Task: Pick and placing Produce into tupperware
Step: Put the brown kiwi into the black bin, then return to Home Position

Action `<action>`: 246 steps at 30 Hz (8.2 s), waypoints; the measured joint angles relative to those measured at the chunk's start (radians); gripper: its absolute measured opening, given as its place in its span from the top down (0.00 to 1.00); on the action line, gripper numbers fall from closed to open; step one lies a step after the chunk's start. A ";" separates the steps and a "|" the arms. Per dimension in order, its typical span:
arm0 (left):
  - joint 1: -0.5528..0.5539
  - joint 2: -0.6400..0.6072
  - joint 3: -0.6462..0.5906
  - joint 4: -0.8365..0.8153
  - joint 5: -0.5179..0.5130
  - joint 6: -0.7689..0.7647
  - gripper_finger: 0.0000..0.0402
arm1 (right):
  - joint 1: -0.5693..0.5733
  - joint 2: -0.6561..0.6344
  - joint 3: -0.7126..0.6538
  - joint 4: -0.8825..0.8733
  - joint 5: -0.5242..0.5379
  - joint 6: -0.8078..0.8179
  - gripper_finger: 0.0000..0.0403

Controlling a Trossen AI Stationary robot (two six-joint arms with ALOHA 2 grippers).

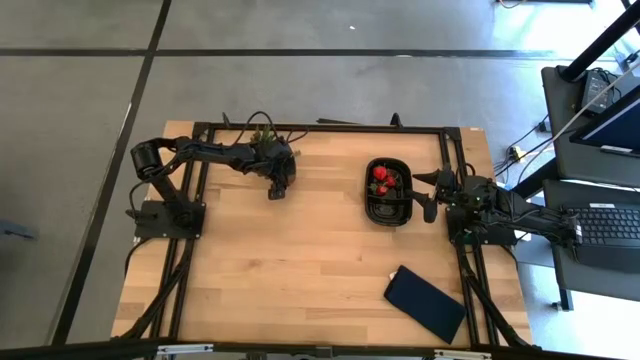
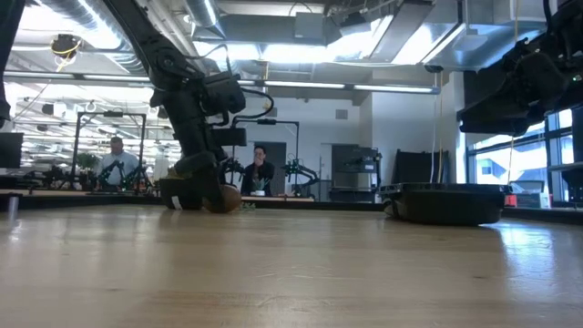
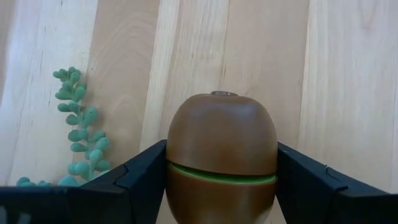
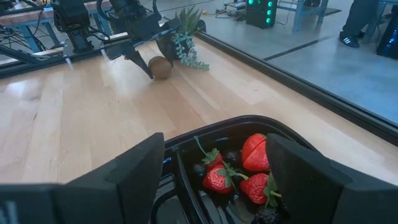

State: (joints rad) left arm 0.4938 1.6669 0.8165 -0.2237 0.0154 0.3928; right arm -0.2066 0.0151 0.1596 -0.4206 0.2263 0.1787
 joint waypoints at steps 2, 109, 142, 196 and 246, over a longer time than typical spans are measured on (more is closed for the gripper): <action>-0.006 0.000 0.000 0.000 -0.003 -0.014 0.39 | 0.000 0.000 0.000 0.000 0.000 0.000 0.30; -0.355 0.692 0.900 0.393 0.203 -0.286 0.35 | 0.000 0.000 0.000 -0.010 0.010 0.004 0.30; -0.047 0.189 0.691 -0.021 0.362 -0.153 0.27 | 0.000 0.000 0.000 0.095 0.076 -0.040 0.30; -0.004 -1.256 -0.672 0.368 0.054 -0.409 0.26 | -0.064 0.000 -0.153 0.486 0.084 -0.185 0.30; -0.004 -1.664 -0.784 0.181 0.054 -0.438 0.26 | -0.064 0.000 -0.153 0.486 0.083 -0.165 0.30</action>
State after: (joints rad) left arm 0.4896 0.0025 0.0322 -0.0425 0.0692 -0.0456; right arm -0.2707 0.0147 0.0071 0.0656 0.3092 0.0139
